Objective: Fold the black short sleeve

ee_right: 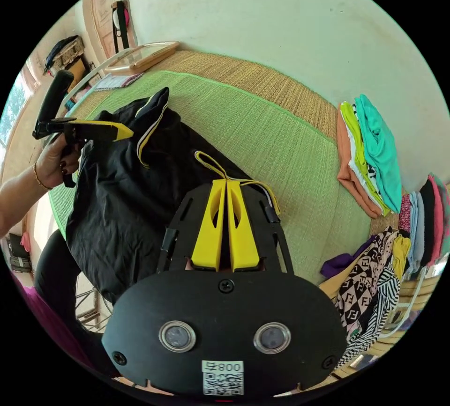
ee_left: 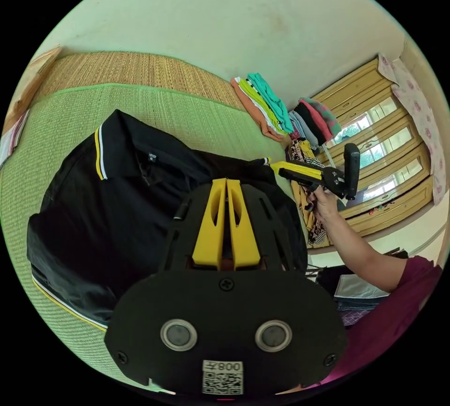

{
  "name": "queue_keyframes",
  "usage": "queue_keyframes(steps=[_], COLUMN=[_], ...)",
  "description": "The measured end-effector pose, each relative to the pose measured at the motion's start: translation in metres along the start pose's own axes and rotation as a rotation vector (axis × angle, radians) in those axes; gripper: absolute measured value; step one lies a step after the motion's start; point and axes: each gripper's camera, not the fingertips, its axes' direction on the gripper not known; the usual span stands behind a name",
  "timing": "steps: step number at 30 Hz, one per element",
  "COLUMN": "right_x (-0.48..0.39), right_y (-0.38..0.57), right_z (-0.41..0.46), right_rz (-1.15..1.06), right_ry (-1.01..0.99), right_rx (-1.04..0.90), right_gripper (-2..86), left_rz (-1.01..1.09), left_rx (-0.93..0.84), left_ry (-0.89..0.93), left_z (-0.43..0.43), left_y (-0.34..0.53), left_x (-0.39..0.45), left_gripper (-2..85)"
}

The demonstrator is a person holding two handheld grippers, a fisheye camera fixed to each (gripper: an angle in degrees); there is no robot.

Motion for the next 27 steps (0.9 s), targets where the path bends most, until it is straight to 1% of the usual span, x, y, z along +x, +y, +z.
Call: queue_keyframes(steps=[4, 6, 8, 10, 12, 15, 17, 20, 22, 25, 27], right_x=[0.052, 0.099, 0.13, 0.15, 0.142, 0.11, 0.092, 0.067, 0.056, 0.049, 0.043], right_y=[-0.01, -0.021, -0.025, -0.024, -0.013, 0.01, 0.029, 0.06, 0.069, 0.065, 0.055], right_z=[-0.033, -0.048, -0.047, -0.038, -0.022, 0.013, 0.03, 0.044, 0.048, 0.059, 0.075], right_rz=[0.124, 0.252, 0.329, 0.38, 0.339, 0.229, 0.18, 0.114, 0.086, 0.084, 0.075], right_ry=[0.082, 0.108, 0.096, 0.061, 0.035, 0.01, -0.019, -0.047, -0.063, -0.117, -0.145], right_rx=[0.092, 0.125, 0.103, 0.063, 0.051, -0.025, -0.068, -0.106, -0.106, -0.107, -0.13], right_gripper=[-0.3, 0.2, 1.0, 2.3, 3.9, 3.6, 3.4, 2.7, 2.1, 1.6, 1.4], left_rz=[0.039, 0.072, 0.097, 0.093, 0.1, 0.079, 0.043, -0.026, -0.077, -0.088, -0.094], left_rx=[0.098, 0.106, 0.115, 0.118, 0.112, 0.011, -0.056, -0.116, -0.156, -0.128, -0.12], left_ry=[-0.015, -0.026, -0.081, -0.105, -0.108, -0.171, -0.311, -0.468, -0.567, -0.541, -0.591], left_z=[-0.007, -0.009, -0.012, -0.014, -0.017, -0.02, -0.03, -0.044, -0.047, -0.054, -0.058], left_y=[-0.058, -0.088, -0.111, -0.11, -0.093, -0.045, -0.003, 0.032, 0.041, 0.04, 0.031], left_x=[0.012, 0.019, 0.026, 0.025, 0.022, 0.008, -0.002, -0.018, -0.029, -0.038, -0.04], left_gripper=[0.5, 0.9, 2.1, 2.8, 3.1, 2.7, 1.7, 0.7, 0.4, 0.2, 0.2])
